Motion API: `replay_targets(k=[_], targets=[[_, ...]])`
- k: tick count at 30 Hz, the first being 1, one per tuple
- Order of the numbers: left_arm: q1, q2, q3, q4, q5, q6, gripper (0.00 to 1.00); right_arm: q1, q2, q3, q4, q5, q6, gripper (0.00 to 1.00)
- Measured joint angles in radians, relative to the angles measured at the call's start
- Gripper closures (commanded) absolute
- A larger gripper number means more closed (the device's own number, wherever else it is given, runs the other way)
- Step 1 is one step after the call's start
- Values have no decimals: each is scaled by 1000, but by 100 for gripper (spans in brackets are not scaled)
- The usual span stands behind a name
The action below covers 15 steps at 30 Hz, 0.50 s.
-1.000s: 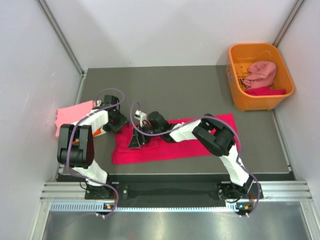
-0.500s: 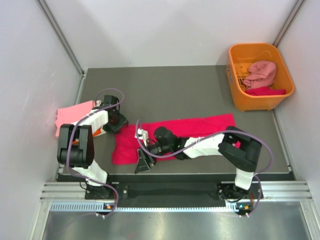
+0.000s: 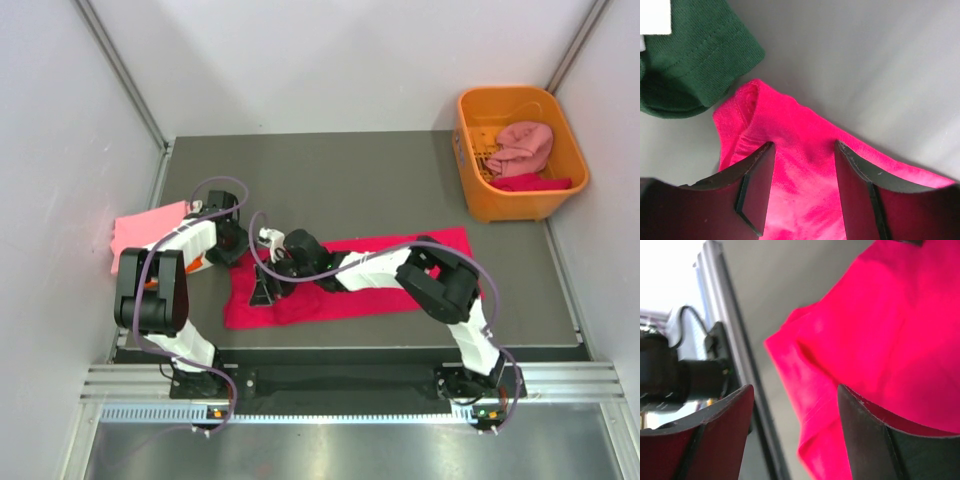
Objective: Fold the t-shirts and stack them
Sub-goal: Fold the tshirt
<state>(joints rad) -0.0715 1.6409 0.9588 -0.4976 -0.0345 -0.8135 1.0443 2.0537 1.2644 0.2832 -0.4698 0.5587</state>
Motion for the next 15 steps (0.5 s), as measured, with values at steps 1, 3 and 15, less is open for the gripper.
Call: replay_targets(k=[1,3,15], targets=[[0,0,0,0,0,0,44,0,22,17,-1,4,2,32],[0,0,0,0,0,0,44,0,61,38,0,11,3,32],[1,0,0,-1,7,1,44,1,101,47,29,14,18,37]])
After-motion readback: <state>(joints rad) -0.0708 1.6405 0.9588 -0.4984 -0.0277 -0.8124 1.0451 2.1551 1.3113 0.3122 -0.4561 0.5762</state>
